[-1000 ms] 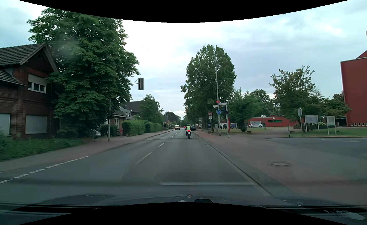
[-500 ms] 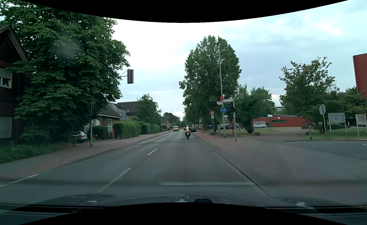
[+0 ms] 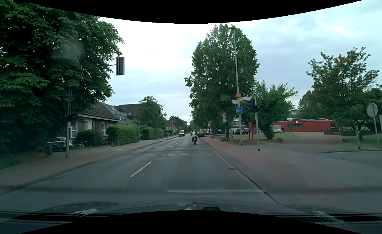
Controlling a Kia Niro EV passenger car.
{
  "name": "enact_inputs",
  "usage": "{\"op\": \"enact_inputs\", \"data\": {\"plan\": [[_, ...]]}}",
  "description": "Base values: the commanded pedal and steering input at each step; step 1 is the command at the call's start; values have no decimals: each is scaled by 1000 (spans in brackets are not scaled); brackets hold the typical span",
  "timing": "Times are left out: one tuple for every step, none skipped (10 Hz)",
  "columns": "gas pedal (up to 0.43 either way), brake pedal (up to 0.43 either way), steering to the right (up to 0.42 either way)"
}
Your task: Follow the waypoints while adhering to traffic rules and regulations
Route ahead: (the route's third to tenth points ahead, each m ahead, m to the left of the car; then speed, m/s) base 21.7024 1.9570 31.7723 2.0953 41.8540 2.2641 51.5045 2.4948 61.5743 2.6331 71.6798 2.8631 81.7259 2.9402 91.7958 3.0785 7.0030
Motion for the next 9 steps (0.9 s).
{"op": "enact_inputs", "data": {"plan": [[138, 0, 0], [138, 0, -1], [138, 0, -1], [138, 0, -1], [138, 0, -2], [138, 0, -4], [138, 0, -6], [138, 0, -8], [138, 0, -9]]}}
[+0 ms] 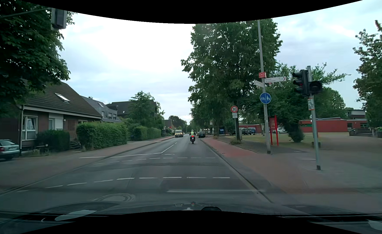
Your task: Follow the waypoints while adhering to traffic rules and regulations
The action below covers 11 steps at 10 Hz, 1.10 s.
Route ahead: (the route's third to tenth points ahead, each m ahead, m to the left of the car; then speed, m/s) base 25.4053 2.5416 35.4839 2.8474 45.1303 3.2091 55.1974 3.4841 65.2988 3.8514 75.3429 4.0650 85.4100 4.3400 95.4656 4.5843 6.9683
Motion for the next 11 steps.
{"op": "enact_inputs", "data": {"plan": [[138, 0, -9], [138, 0, -9], [138, 0, -9], [138, 0, -10], [138, 0, -10], [138, 0, -10], [138, 0, -10], [138, 0, -10], [138, 0, -12], [138, 0, -12], [138, 0, -12]]}}
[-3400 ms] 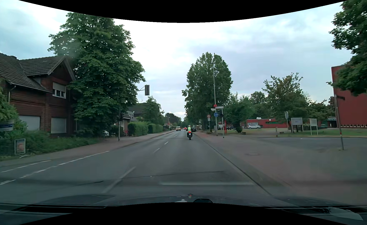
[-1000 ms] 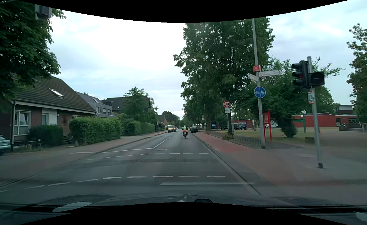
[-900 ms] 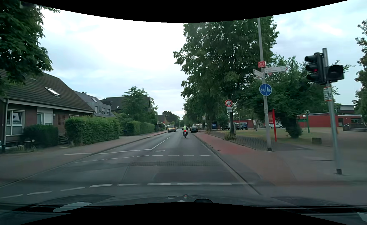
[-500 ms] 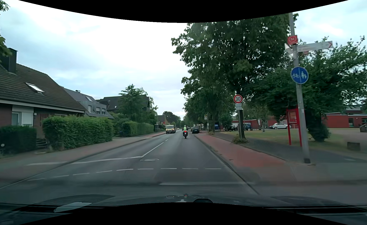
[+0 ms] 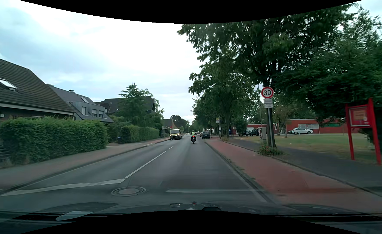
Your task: Follow the waypoints while adhering to traffic rules and regulations
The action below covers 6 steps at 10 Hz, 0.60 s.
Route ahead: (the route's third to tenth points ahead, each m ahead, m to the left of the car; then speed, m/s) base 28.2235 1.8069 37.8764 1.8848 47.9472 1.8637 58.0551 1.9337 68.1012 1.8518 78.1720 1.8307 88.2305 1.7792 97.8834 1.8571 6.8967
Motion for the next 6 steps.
{"op": "enact_inputs", "data": {"plan": [[138, 0, -13], [138, 0, -13], [138, 0, -13], [138, 0, -13], [138, 0, -13], [138, 0, -13]]}}
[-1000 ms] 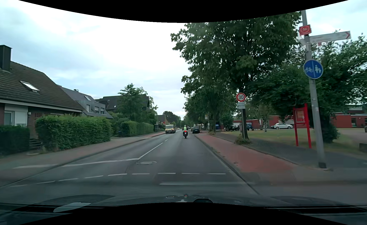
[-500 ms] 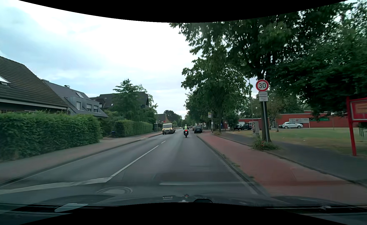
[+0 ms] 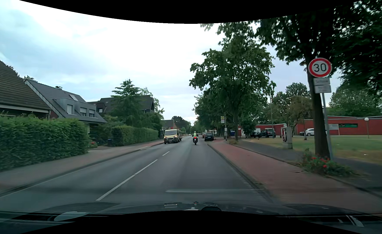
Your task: Follow the waypoints while adhering to traffic rules and regulations
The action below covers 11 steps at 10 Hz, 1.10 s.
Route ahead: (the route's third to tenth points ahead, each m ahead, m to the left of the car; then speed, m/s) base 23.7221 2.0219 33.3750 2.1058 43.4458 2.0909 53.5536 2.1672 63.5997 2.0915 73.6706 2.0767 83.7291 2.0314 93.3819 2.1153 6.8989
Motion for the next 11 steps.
{"op": "enact_inputs", "data": {"plan": [[138, 0, -13], [138, 0, -13], [138, 0, -13], [138, 0, -12], [138, 0, -10], [138, 0, -1], [138, 0, 0], [138, 0, 0], [138, 0, 0], [138, 0, 0], [138, 0, 0]]}}
